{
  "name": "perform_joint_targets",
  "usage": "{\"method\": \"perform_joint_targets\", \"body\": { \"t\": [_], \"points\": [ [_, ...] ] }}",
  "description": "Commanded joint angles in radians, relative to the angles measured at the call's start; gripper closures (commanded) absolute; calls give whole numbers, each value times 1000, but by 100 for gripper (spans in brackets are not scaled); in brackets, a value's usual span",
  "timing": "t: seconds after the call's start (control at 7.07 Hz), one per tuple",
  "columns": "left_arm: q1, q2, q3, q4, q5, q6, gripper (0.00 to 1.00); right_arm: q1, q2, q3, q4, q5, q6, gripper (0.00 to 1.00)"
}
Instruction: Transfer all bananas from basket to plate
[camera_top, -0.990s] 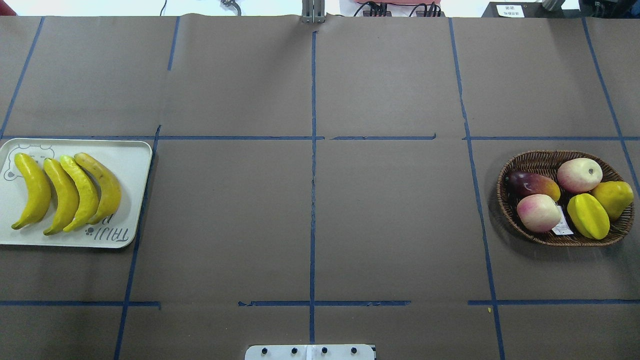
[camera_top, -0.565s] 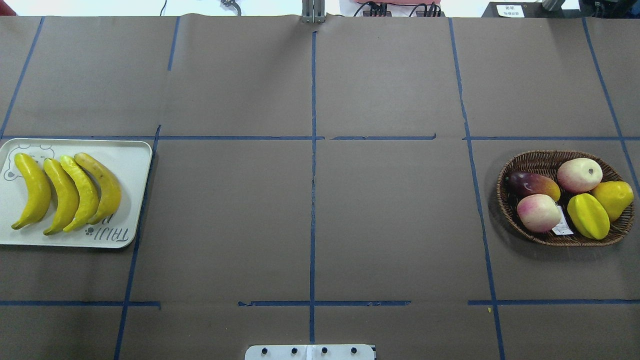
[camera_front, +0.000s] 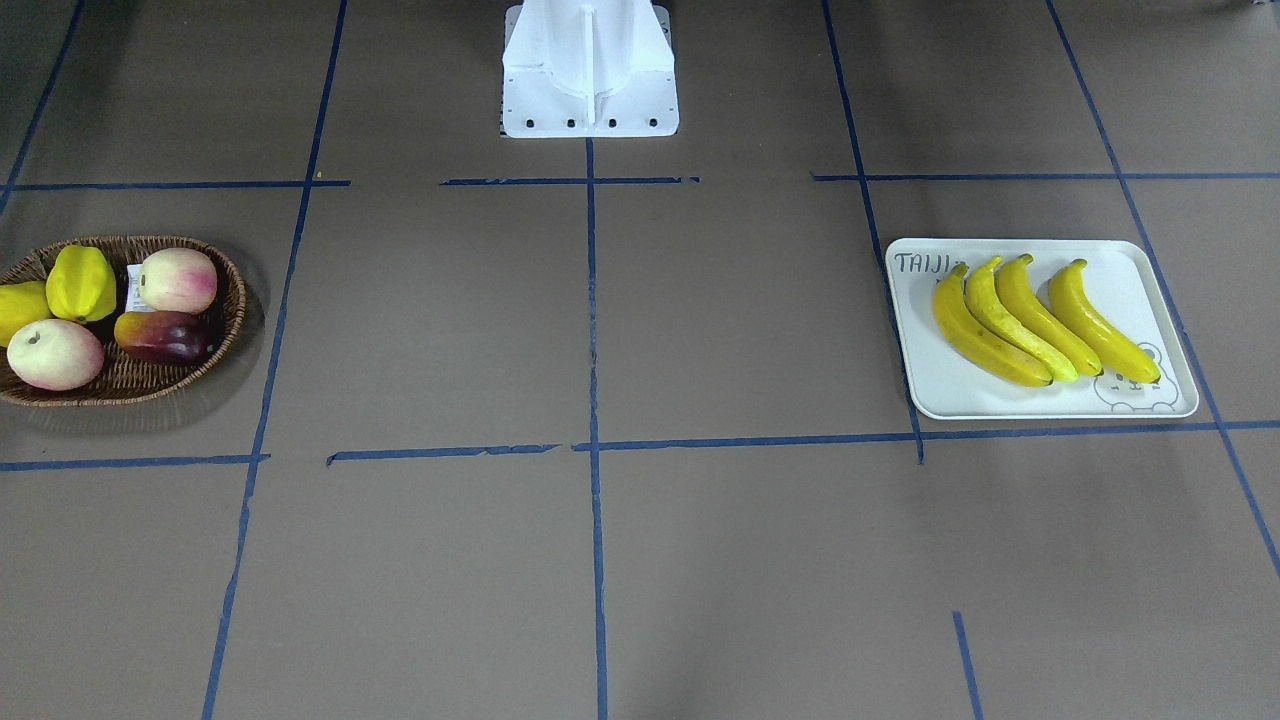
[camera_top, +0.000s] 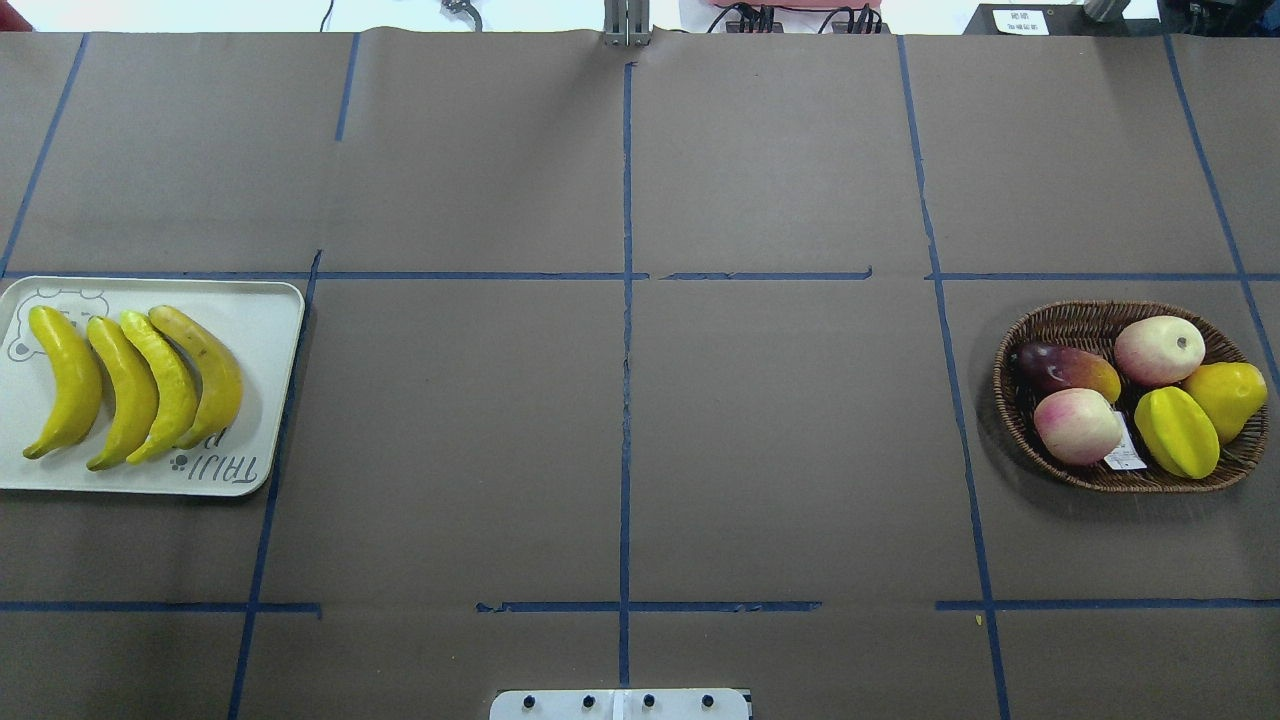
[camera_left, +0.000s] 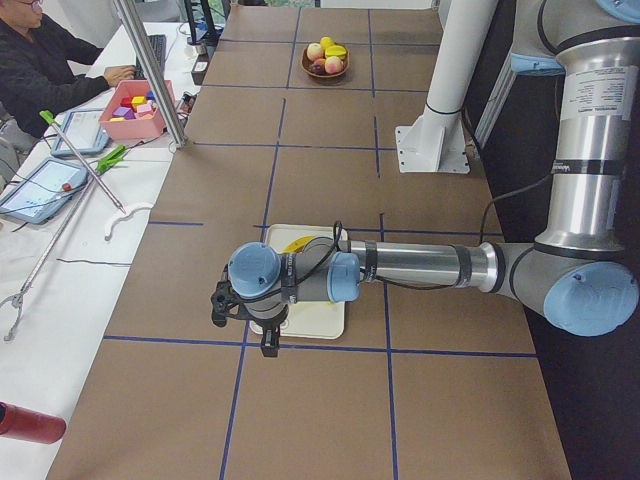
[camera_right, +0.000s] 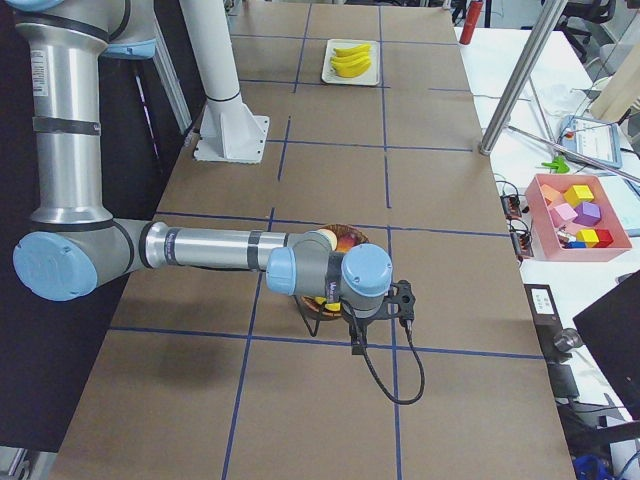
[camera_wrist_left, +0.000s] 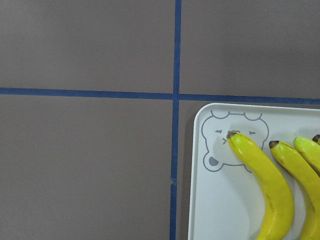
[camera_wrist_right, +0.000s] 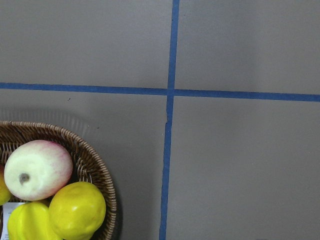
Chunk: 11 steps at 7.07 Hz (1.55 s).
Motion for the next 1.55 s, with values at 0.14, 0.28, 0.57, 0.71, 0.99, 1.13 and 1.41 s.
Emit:
{"method": "perform_joint_targets", "body": {
  "t": [0.14,0.28,0.57,0.71,0.99,1.13,1.41],
  "points": [
    [0,2,-2,0,18,6,0,0,-1,1,-1,-6,4,0],
    [0,7,0,0,20,9,0,0,-1,2,-1,-5,6,0],
    [0,8,1,0,20,9,0,0,-1,2,-1,-6,6,0],
    [0,8,1,0,43,9,0,0,-1,2,-1,-6,6,0],
    [0,8,1,0,46,7,0,0,-1,2,-1,-6,6,0],
    [2,8,1,0,46,6,0,0,-1,2,-1,-6,6,0],
    [2,8,0,0,46,6,0,0,0,2,-1,-6,9,0]
  ]
}}
